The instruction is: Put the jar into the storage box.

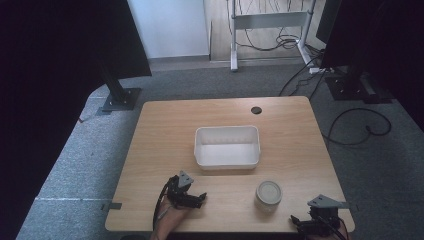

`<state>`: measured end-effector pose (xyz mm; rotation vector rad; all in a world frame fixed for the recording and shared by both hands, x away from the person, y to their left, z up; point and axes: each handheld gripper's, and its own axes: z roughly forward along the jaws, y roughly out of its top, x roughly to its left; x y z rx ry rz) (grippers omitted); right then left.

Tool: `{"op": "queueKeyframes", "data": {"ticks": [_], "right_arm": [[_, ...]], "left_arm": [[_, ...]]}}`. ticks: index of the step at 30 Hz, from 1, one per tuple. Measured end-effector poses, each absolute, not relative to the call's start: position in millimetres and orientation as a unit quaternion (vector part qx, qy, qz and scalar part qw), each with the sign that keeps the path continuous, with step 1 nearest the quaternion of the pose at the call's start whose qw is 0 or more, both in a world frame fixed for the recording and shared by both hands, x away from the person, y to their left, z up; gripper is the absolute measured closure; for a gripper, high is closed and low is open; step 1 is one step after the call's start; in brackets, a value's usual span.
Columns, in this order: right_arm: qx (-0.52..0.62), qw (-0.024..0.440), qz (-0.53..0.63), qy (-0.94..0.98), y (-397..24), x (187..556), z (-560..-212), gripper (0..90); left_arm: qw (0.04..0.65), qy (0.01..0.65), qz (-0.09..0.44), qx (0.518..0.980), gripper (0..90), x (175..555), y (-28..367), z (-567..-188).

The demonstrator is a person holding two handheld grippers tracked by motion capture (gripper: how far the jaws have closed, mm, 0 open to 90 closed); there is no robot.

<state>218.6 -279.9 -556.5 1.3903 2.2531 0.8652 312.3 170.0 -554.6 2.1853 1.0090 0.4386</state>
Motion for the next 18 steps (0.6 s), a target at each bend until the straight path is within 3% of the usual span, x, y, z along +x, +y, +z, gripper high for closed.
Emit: {"op": "queueKeyframes", "data": {"ticks": [18], "right_arm": [[0.47,0.184,0.321,0.801,-273,212,-545,2.1]], "left_arm": [[0.342,0.389,0.169,0.839,1.5,312,170,-555]]}}
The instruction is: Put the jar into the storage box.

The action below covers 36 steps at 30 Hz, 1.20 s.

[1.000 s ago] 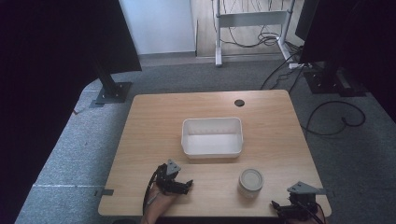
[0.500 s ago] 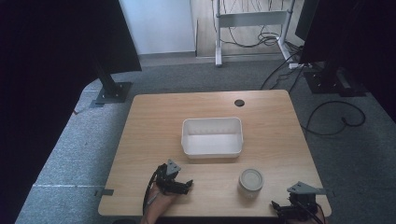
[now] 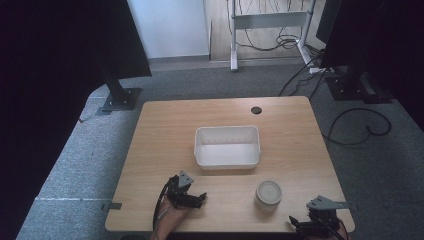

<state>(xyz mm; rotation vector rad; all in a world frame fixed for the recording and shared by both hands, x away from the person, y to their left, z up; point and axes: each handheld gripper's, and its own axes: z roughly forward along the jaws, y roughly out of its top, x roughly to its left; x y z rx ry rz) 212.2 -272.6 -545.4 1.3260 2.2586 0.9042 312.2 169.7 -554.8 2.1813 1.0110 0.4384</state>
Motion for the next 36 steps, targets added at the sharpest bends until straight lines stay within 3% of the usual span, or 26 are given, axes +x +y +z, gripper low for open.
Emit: {"op": "queueKeyframes", "data": {"ticks": [36], "right_arm": [[0.407,0.181,0.362,0.819,-235,220,-524,0.0]], "left_arm": [[0.342,0.389,0.168,0.839,1.5,312,170,-555]]}}
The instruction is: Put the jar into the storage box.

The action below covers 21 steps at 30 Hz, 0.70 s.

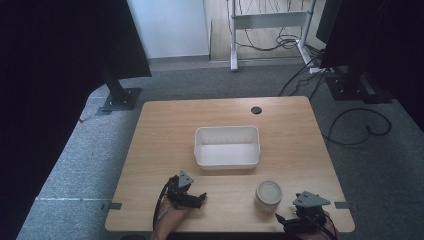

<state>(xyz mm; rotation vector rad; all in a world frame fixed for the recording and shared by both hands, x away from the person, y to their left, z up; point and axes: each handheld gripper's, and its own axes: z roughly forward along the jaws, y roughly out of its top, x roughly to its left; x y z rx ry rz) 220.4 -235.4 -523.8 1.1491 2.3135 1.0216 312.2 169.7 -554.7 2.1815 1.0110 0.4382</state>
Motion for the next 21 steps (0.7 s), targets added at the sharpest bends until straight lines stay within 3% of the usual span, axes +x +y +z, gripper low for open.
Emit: {"op": "queueKeyframes", "data": {"ticks": [21], "right_arm": [[0.387,0.177,0.377,0.823,-215,235,-525,0.2]], "left_arm": [[0.343,0.389,0.169,0.838,1.5,312,170,-555]]}}
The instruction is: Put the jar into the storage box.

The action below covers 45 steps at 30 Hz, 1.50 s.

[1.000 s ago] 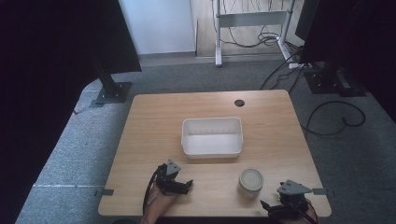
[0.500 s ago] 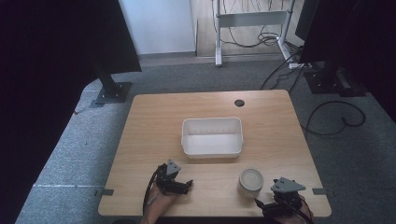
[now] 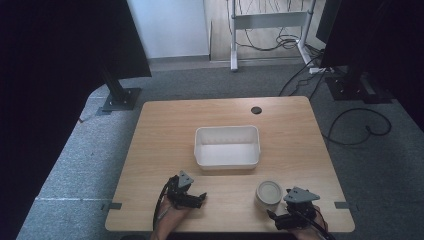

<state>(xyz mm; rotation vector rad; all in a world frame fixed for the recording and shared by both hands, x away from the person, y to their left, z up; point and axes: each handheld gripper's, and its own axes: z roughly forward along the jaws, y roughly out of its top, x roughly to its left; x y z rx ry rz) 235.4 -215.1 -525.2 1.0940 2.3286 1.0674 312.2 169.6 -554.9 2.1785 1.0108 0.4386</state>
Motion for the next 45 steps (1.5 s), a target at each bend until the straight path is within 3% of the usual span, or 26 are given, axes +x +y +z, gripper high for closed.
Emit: {"op": "queueKeyframes", "data": {"ticks": [29,45], "right_arm": [[0.383,0.16,0.385,0.824,-191,259,-531,8.8],[0.389,0.175,0.372,0.825,-180,260,-523,9.5]], "left_arm": [[0.343,0.389,0.169,0.838,1.5,312,170,-555],[0.342,0.389,0.168,0.839,1.5,312,170,-555]]}}
